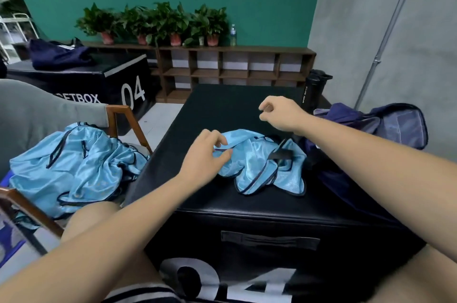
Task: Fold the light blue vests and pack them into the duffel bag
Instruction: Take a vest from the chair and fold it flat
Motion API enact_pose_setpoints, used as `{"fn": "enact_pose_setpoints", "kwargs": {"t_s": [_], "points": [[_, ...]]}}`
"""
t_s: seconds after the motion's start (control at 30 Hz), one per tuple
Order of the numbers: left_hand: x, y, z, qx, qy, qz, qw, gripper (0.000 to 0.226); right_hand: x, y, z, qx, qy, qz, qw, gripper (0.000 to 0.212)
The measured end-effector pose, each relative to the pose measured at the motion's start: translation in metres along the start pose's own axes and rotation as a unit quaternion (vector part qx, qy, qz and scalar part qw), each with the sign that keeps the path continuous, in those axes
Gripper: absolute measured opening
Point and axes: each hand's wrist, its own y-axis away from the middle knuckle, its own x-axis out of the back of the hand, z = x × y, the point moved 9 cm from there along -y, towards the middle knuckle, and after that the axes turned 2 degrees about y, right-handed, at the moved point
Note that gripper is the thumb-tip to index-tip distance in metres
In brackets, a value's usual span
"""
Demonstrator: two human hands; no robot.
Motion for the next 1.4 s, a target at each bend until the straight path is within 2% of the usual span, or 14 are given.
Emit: {"fn": "enact_pose_setpoints", "kwargs": {"t_s": [0.07, 0.17, 0.3, 0.37, 0.47, 0.53, 0.67, 0.77, 0.87, 1.03, 1.23, 1.3, 1.4], "points": [[-0.013, 0.005, -0.001, 0.001, -0.016, -0.04, 0.999, 0.018, -0.009, 0.018, -0.005, 0.053, 0.053, -0.009, 0.997, 0.018], [-0.028, 0.013, 0.002, -0.005, -0.027, -0.098, 0.995, 0.018, -0.022, 0.051, -0.012, 0.116, 0.072, -0.021, 0.991, 0.009], [-0.047, 0.028, 0.009, -0.009, -0.032, -0.163, 0.986, 0.027, -0.078, 0.094, -0.007, 0.159, 0.15, -0.176, 0.96, 0.025], [-0.057, 0.037, 0.013, -0.028, -0.067, -0.187, 0.98, 0.036, -0.099, 0.109, -0.002, 0.166, 0.186, -0.212, 0.945, 0.035], [-0.066, 0.044, 0.023, -0.078, -0.132, -0.184, 0.971, 0.025, -0.106, 0.115, -0.001, 0.185, 0.231, -0.17, 0.94, 0.038], [-0.058, 0.037, 0.027, -0.073, -0.117, -0.156, 0.978, 0.018, -0.099, 0.114, -0.008, 0.196, 0.215, -0.132, 0.947, 0.033], [-0.01, 0.01, 0.049, -0.031, 0.002, -0.076, 0.997, 0.014, -0.054, 0.107, -0.026, 0.202, 0.068, -0.043, 0.976, 0.024], [0.03, -0.01, 0.075, -0.034, 0.063, -0.025, 0.997, 0.015, -0.011, 0.1, -0.043, 0.182, -0.035, -0.019, 0.982, 0.023], [0.06, -0.026, 0.089, -0.028, 0.126, 0.002, 0.992, 0.021, 0.031, 0.088, -0.061, 0.172, -0.089, 0.011, 0.981, 0.024], [0.068, -0.026, 0.087, 0.019, 0.172, -0.045, 0.984, 0.032, 0.099, 0.075, -0.087, 0.161, -0.152, 0.091, 0.971, 0.025], [0.048, -0.021, 0.069, 0.047, 0.195, -0.094, 0.975, 0.039, 0.148, 0.063, -0.106, 0.145, -0.215, 0.135, 0.956, 0.023], [0.041, -0.017, 0.065, 0.056, 0.167, -0.114, 0.978, 0.046, 0.163, 0.062, -0.111, 0.138, -0.228, 0.149, 0.952, 0.018], [0.038, -0.014, 0.069, 0.04, 0.132, -0.096, 0.986, 0.046, 0.18, 0.062, -0.116, 0.127, -0.256, 0.158, 0.945, 0.016]]}}
